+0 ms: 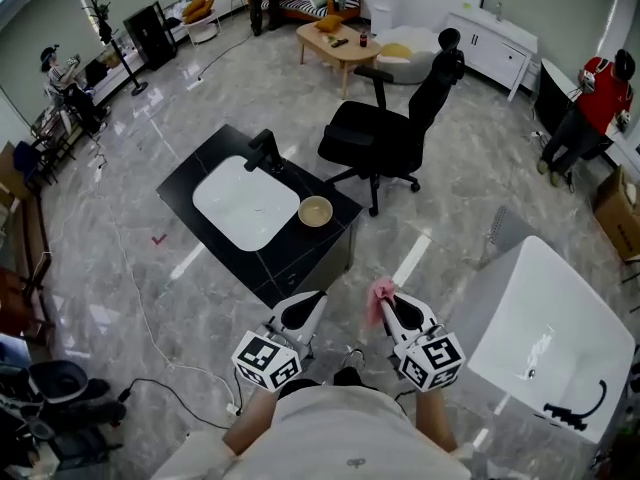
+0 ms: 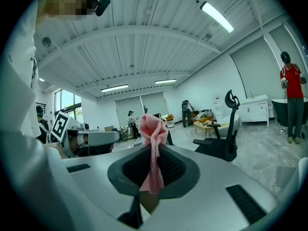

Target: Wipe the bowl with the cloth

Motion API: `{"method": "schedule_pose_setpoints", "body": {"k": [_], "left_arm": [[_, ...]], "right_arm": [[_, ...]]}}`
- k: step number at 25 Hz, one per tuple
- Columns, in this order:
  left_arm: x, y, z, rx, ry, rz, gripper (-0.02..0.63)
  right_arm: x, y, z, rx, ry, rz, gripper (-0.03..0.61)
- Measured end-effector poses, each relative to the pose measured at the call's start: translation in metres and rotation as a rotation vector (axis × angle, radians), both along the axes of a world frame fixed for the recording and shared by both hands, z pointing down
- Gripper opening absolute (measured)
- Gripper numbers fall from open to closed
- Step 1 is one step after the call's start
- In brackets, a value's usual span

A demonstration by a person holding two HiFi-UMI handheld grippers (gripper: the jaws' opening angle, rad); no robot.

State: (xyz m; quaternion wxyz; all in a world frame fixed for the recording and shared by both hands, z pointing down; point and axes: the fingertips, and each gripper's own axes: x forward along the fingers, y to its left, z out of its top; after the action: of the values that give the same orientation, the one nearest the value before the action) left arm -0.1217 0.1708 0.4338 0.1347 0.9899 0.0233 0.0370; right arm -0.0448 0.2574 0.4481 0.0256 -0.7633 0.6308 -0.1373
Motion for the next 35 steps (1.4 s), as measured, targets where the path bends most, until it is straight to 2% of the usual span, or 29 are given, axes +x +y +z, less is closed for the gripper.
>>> {"method": "schedule_pose_setpoints", "body": {"k": [4, 11, 17, 20, 25, 30, 35], "left_arm": [[0.021, -0.001, 0.005, 0.032, -0.037, -0.034, 0.012], [0.037, -0.017, 0.022, 0.031, -0.109, -0.084, 0.012], [0.06, -0.04, 0.043, 0.003, -0.145, -0.087, 0.012], [0.075, -0.056, 0.042, 0.015, -0.147, -0.08, 0.012], [0.097, -0.096, 0.041, 0.056, -0.162, -0.112, 0.012], [0.117, -0.158, 0.055, 0.06, -0.205, -0.17, 0.012], [0.127, -0.207, 0.063, 0.059, -0.209, -0.187, 0.014]], "right_arm": [[0.029, 0.001, 0.004, 0.003, -0.02, -0.024, 0.026], [0.048, -0.009, 0.021, -0.005, -0.066, -0.045, 0.026], [0.071, -0.02, 0.026, -0.015, -0.068, -0.028, 0.026], [0.084, -0.03, 0.021, -0.015, -0.068, -0.014, 0.026], [0.11, -0.066, 0.014, -0.037, -0.024, -0.039, 0.026], [0.138, -0.114, 0.002, -0.022, 0.014, -0.05, 0.026], [0.156, -0.152, -0.005, -0.003, 0.047, -0.032, 0.026]]}}
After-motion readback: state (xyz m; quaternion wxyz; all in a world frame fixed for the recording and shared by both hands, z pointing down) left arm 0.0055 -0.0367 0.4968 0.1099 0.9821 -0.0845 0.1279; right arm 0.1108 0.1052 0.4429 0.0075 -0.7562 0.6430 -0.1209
